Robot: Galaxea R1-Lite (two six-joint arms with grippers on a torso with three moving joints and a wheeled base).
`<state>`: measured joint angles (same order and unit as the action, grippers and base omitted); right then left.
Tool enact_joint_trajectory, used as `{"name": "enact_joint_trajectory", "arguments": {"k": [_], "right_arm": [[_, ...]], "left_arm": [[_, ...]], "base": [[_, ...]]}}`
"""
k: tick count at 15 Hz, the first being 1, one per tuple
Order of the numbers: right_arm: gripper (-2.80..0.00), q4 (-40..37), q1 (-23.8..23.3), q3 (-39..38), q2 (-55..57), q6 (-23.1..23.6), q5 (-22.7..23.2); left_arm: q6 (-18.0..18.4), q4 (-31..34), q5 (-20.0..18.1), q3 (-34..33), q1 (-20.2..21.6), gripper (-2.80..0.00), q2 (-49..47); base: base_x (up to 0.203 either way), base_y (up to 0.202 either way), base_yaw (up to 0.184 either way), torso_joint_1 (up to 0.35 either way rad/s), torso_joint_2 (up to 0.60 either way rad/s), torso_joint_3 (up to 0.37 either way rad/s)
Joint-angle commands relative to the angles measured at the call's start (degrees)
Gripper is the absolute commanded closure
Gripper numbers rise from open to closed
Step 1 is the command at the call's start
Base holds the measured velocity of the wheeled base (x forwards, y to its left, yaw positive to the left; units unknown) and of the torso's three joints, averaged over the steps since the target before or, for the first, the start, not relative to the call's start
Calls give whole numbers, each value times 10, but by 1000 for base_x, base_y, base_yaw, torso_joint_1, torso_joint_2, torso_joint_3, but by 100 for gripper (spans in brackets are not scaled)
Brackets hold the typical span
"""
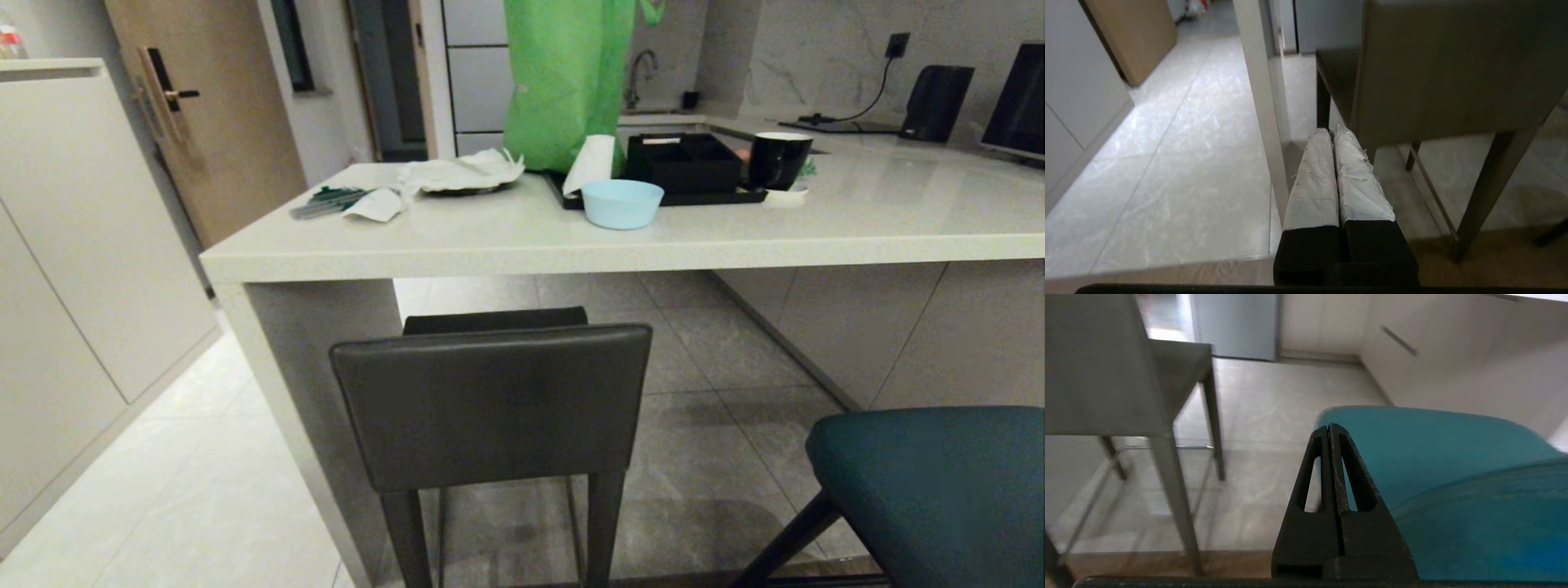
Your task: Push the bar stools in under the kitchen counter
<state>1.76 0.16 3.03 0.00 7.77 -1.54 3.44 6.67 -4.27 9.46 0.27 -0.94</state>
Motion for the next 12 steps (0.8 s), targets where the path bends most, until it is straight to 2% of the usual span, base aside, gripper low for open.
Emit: {"name": "enact_joint_trajectory", "arguments": {"k": [1, 2, 4, 7, 10, 12], "right_arm": [[0, 15, 0, -27, 0, 1, 25], [0, -6, 0, -29, 0, 6, 32], [0, -24, 0, -29, 0, 7, 37], [0, -24, 0, -29, 0, 5, 37], [0, -24, 0, -29, 0, 4, 36], [0, -24, 0, -29, 0, 4, 36]], "left_arm": [[1, 0, 2, -31, 0, 0, 9], [0, -7, 4, -55, 0, 0, 9], [-4, -65, 2, -79, 0, 0, 9], [-6, -70, -2, -82, 0, 0, 9], [-29, -74, 4, -83, 1, 0, 9], [-29, -98, 5, -92, 1, 0, 9]], "base": [[0, 0, 0, 0, 0, 0], [0, 0, 0, 0, 0, 0], [0, 0, 0, 0, 0, 0], [0, 0, 0, 0, 0, 0], [0, 0, 0, 0, 0, 0], [-24, 0, 1, 2, 2, 2]]}}
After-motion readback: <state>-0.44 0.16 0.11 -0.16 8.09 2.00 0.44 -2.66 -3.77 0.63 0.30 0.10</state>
